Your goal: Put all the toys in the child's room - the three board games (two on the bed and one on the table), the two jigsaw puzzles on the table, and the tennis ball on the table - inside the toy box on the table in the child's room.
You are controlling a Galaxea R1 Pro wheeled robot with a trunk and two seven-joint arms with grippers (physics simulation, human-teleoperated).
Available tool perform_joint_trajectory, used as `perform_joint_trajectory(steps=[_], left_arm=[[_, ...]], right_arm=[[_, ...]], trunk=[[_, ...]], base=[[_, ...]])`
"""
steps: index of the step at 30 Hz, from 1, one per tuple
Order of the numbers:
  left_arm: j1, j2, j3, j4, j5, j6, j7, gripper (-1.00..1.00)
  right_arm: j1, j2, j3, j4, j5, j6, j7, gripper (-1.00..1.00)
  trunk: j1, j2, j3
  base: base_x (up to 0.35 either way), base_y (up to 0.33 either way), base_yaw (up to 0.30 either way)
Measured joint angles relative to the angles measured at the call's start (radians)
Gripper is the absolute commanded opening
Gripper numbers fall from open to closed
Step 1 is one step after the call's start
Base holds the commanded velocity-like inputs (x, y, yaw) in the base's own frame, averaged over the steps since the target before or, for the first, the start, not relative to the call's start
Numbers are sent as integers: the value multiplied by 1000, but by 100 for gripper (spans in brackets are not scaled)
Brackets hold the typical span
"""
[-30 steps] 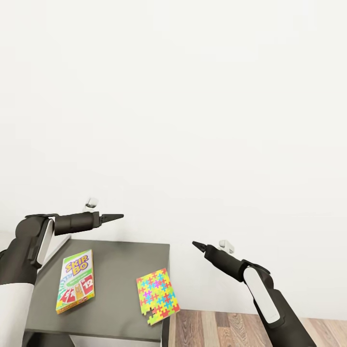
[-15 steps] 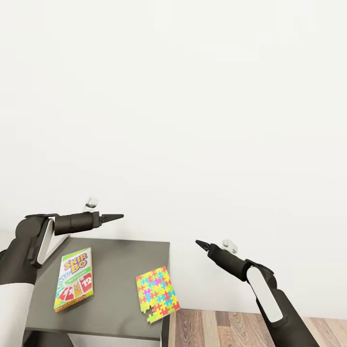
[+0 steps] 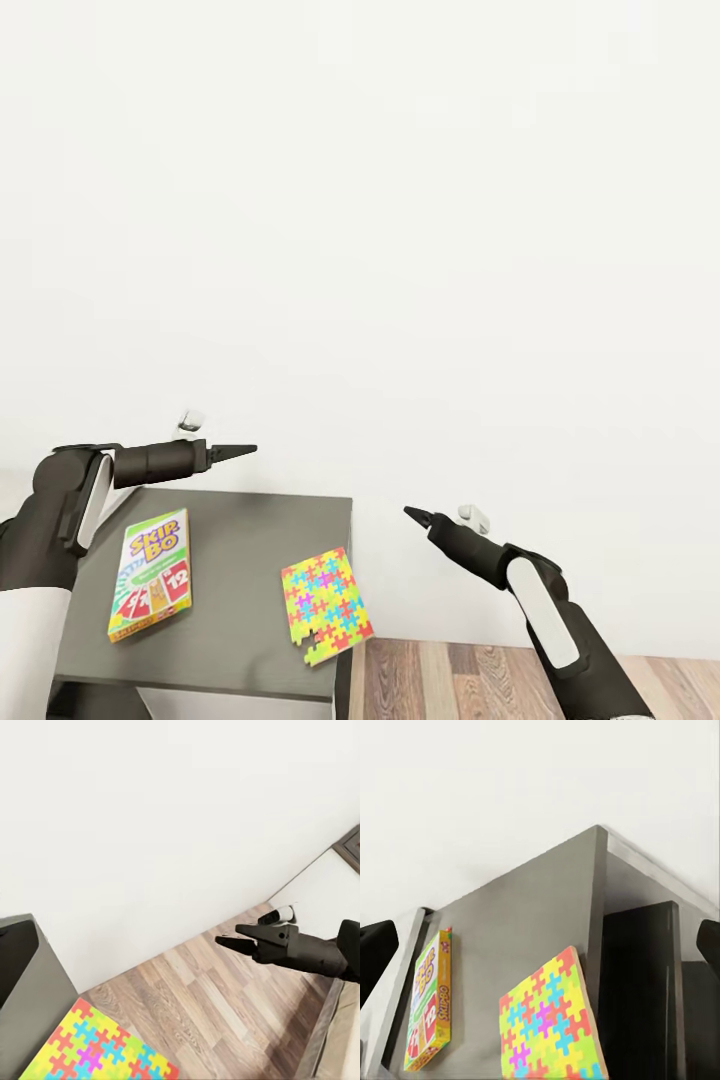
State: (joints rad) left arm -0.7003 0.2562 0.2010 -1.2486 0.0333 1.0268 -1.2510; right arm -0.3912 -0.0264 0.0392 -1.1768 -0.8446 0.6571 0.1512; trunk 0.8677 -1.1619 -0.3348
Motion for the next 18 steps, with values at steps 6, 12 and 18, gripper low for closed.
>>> perform_joint_trajectory(steps=[6, 12, 18], left_arm=[[0, -2, 0, 0, 0, 0, 0, 100], [0, -6, 0, 0, 3, 4, -1, 100], [1, -7, -2, -8, 9, 8, -13, 100]], right_arm=[[-48, -11, 0, 114, 2, 8, 6, 100], [-57, -13, 0, 134, 2, 20, 9, 100], [-58, -13, 0, 137, 5, 17, 8, 100]], trunk=[[23, -42, -19], [46, -84, -38], [69, -126, -56]], base=[[0, 0, 0], [0, 0, 0], [0, 0, 0]])
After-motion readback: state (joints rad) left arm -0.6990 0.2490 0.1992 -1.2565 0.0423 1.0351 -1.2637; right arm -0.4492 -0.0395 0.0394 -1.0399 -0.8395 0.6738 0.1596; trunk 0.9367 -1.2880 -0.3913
